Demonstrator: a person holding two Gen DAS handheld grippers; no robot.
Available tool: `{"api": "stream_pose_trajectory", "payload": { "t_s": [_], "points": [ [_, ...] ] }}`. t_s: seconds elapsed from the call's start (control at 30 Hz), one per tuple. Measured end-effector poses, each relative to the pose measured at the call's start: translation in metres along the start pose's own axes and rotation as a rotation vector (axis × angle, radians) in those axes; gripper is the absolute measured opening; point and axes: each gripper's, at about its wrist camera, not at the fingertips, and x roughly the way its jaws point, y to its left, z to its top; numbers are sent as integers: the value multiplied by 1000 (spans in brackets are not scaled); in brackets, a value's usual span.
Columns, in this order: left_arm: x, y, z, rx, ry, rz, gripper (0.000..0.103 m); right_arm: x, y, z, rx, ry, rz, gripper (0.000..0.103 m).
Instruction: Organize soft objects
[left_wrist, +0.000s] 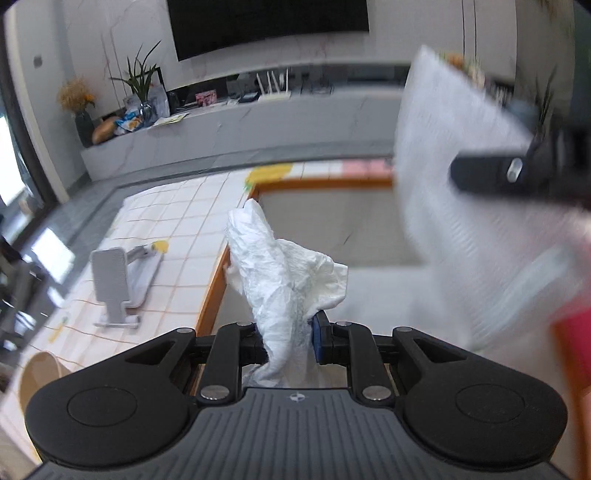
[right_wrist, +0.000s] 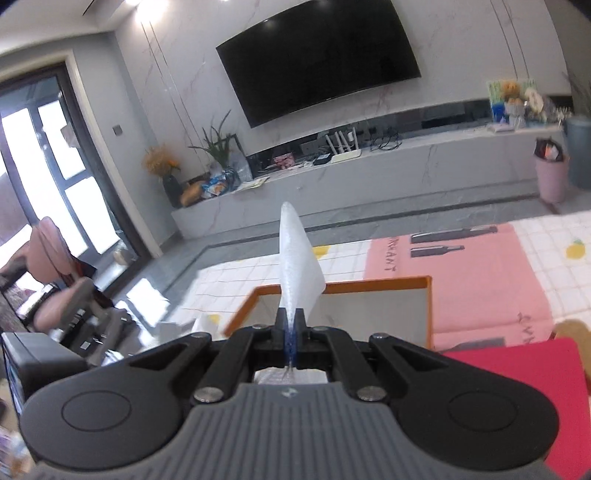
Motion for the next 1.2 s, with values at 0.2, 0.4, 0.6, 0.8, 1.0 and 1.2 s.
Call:
{"api": "stream_pose_trajectory", "payload": {
  "t_s": [0.2, 0.4, 0.6, 0.8, 1.0, 1.2],
  "points": [
    [-4, -3, -1, 0, 38, 54, 45, 1, -17, -4, 12, 7, 16, 0],
    [-19, 2, -1, -21, -27, 52, 82, -5, -22, -1, 0, -9, -17, 0],
    [-35, 16, 5, -102, -50, 20, 86, -14, -22, -1, 15, 0, -22, 0],
    [-65, 51, 10, -218, -123, -9, 88, -29, -11, -3, -4, -7, -22, 0],
    [-70, 72, 10, -182, -131, 118, 88, -20, -14, -6, 117, 58, 32, 0],
    [-63, 91, 4, -197, -94, 160, 88, 9, -11, -4, 272, 141, 116, 0]
  ]
}}
